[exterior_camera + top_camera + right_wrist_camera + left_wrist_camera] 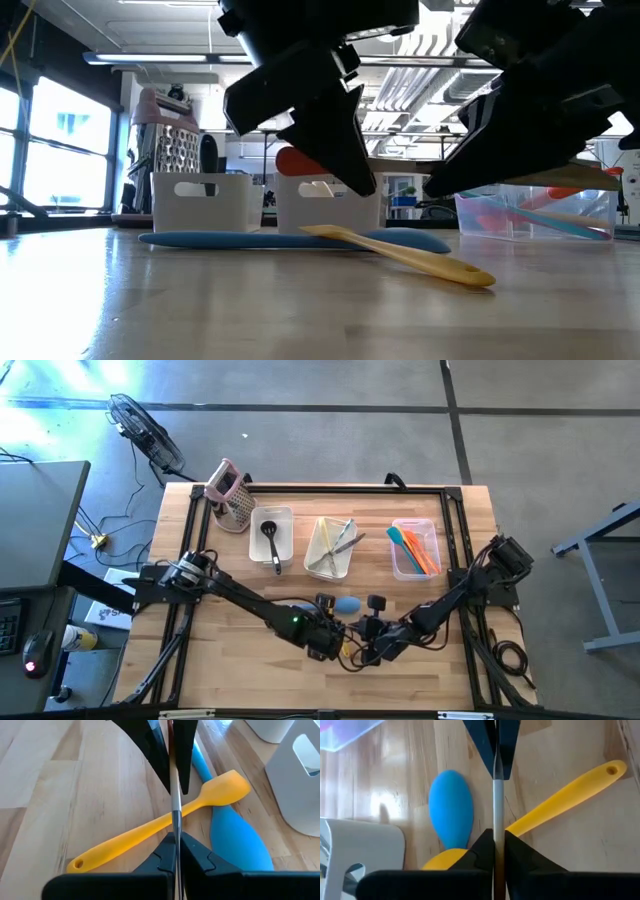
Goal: Pick & Place Kitchen Items
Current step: Put the orange table knife into the right white bin
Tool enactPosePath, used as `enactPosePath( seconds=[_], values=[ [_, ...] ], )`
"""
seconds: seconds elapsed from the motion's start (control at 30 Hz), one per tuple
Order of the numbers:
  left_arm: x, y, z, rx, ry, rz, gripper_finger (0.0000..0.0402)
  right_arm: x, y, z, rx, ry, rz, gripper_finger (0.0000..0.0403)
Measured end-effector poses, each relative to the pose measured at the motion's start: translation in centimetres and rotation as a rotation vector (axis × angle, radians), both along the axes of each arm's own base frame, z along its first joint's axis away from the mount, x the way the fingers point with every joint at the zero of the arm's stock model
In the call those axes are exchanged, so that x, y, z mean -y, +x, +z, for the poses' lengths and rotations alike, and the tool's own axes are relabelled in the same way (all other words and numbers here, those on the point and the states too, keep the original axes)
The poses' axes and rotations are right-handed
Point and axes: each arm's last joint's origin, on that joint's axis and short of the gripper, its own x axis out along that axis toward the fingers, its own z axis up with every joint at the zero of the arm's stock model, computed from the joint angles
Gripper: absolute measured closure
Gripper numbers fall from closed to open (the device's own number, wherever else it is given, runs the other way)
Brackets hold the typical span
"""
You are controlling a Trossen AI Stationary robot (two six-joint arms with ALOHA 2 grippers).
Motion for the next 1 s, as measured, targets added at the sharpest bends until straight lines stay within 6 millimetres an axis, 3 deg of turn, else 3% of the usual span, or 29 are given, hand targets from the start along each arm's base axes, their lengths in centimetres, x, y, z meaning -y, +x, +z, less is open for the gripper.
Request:
enactPosePath(
  seconds=[0.37,0.7,0.87,1.0],
  values=[
    [0.1,0.0,-0.1,-0.002,-0.040,0.016,0.0391,-0.1,0.0,0.0,-0.006,0.017,0.015,0.0386],
    [0.1,-0.1,-0.1,-0.008,-0.064,0.022,0.0391,-0.6,-0.4,0.2,0.019,-0.047,0.010,0.0276],
    [0.1,-0.1,-0.1,0.000,-0.074,0.042,0.0391,-1.3,-1.0,1.7,0.073,-0.112,0.042,0.0221],
    [0.0,-0.1,-0.1,0.016,-0.071,0.075,0.0391,-1.8,-1.8,3.0,0.142,-0.175,-0.010,0.0206]
  ],
)
